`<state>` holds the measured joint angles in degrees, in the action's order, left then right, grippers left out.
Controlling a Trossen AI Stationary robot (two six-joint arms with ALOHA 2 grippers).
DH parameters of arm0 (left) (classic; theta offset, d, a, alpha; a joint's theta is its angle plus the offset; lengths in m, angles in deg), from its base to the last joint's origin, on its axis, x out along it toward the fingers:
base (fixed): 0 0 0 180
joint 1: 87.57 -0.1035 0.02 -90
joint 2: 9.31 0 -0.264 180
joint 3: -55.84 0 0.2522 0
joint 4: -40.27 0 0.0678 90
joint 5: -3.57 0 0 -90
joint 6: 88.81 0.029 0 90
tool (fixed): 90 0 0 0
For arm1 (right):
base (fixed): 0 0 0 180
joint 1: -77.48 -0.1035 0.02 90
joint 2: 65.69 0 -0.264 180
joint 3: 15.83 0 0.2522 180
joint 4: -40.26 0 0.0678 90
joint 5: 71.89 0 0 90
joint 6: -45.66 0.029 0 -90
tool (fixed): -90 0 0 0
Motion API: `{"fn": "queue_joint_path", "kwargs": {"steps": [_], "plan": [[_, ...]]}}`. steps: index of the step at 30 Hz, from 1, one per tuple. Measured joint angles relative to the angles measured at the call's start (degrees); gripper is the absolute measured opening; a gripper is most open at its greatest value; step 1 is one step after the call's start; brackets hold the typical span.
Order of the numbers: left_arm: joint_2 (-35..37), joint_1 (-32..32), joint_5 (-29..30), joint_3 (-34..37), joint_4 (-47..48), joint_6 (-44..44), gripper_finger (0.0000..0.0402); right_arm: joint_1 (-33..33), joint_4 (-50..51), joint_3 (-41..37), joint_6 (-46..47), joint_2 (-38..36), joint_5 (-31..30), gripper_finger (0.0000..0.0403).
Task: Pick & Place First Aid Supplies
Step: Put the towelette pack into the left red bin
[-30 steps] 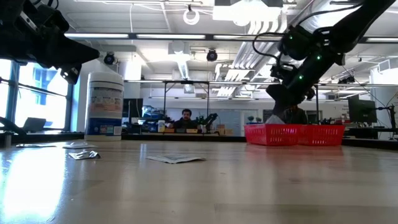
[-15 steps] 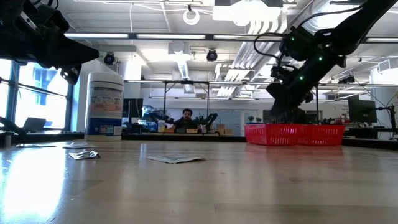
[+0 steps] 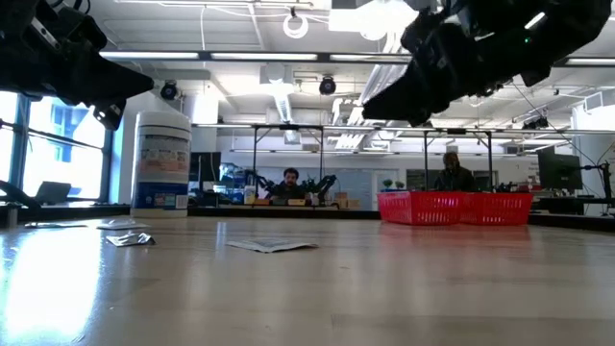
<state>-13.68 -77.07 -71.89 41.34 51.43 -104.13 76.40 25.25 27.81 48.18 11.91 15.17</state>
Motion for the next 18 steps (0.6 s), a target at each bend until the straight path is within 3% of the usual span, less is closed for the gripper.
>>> {"fn": "queue_joint_path", "kwargs": {"steps": [5,9,13,18], "plan": [[-0.01,0.00,0.00,0.00,0.03,0.00,0.0001,-7.67,-2.30,7.51,-2.18,11.53,0.80,0.0139],[-0.01,0.00,-0.02,0.00,0.03,0.02,0.0001,-11.28,-0.89,15.11,-2.98,21.99,5.37,0.0153],[-0.01,0.00,-0.02,0.00,0.01,0.00,0.0001,-13.18,7.15,21.92,-3.86,28.77,10.66,0.0163],[0.00,0.00,-0.02,0.00,0.01,0.00,0.0001,-13.38,16.48,27.67,-8.76,32.35,9.30,0.0165]]}}
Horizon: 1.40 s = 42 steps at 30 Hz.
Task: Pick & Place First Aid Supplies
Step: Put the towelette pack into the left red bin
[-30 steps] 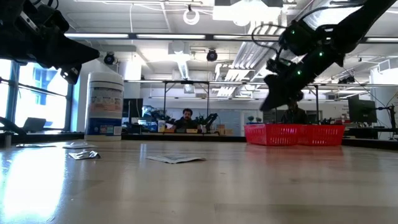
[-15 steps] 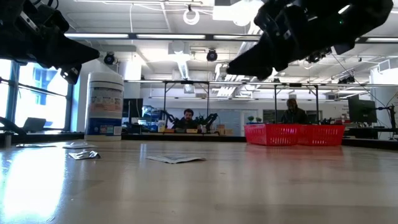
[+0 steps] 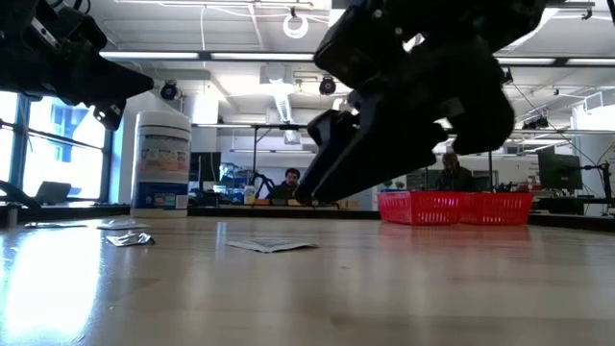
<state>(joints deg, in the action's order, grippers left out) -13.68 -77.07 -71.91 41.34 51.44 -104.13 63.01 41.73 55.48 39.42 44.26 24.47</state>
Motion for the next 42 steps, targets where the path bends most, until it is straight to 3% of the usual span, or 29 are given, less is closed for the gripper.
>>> {"fn": "queue_joint_path", "kwargs": {"steps": [20,28,33,42], "plan": [[0.00,0.00,-0.02,0.00,0.00,0.00,0.0001,4.35,-4.68,-1.10,-6.53,4.18,7.65,0.0165],[0.00,0.00,-0.02,0.00,-0.01,0.01,0.0001,5.15,-6.49,-1.08,-5.82,6.57,6.72,0.0162],[-0.01,0.00,-0.02,0.00,0.00,0.00,0.0001,6.36,-4.42,-1.02,-6.15,6.64,5.19,0.0137],[0.00,0.00,0.00,0.00,0.00,0.00,0.0001,7.25,-0.55,-0.86,-6.22,6.55,1.84,0.0057]]}}
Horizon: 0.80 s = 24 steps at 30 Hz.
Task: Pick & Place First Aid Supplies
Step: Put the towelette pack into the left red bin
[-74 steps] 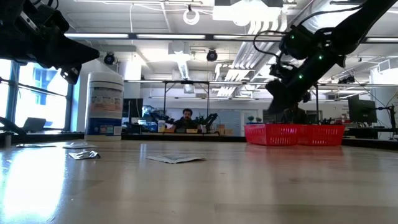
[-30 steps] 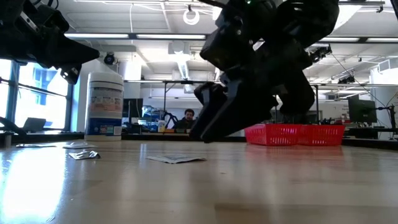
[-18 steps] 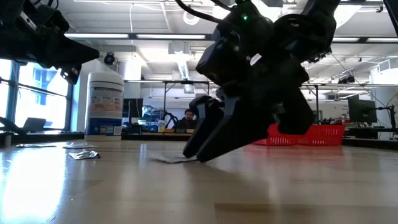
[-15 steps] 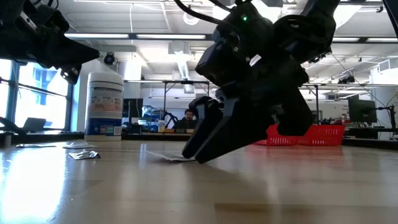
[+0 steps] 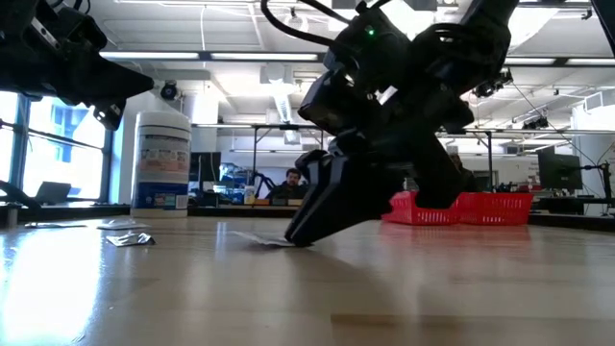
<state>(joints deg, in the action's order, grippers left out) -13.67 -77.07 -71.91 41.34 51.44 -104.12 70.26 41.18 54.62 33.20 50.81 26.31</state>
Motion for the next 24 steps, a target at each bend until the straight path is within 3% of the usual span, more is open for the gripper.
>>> {"fn": "queue_joint_path", "kwargs": {"steps": [5,12,18,24], "plan": [[0.00,0.00,0.00,0.00,0.00,0.00,0.0001,0.07,0.21,-0.05,1.94,0.01,-1.09,0.0009],[-0.01,0.00,0.02,0.00,0.00,0.00,0.0001,0.14,-1.21,-0.35,6.34,-1.79,-1.83,0.0003],[0.00,0.00,0.04,0.00,-0.02,0.02,0.0001,0.48,1.67,-0.57,6.48,-9.17,-4.49,0.0002],[-0.01,0.00,0.02,0.00,0.04,0.00,0.0001,3.27,11.43,-0.44,9.56,-18.88,-12.24,0.0001]]}}
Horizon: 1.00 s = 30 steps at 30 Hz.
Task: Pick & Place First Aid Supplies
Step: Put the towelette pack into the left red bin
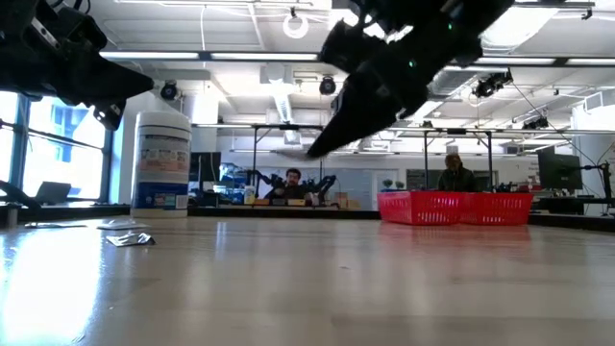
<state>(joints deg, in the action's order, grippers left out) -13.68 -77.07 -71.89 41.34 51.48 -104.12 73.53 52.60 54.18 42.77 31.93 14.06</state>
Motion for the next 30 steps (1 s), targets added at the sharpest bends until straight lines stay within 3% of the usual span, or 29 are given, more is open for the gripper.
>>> {"fn": "queue_joint_path", "kwargs": {"steps": [6,11,22,30], "plan": [[-0.02,0.00,0.02,0.00,-0.08,-0.01,0.0001,5.94,16.29,0.08,7.36,-9.68,-13.46,0.0001],[-0.01,0.00,0.00,0.00,-0.04,0.00,0.0001,13.71,28.58,0.11,15.23,-13.47,-19.03,0.0001],[-0.01,0.00,0.02,0.00,-0.06,-0.01,0.0001,31.50,34.62,0.09,17.97,-10.19,-12.54,0.0001],[-0.01,0.00,0.02,0.00,-0.04,0.01,0.0001,38.45,33.75,0.11,17.46,-2.15,-7.92,0.0004]]}}
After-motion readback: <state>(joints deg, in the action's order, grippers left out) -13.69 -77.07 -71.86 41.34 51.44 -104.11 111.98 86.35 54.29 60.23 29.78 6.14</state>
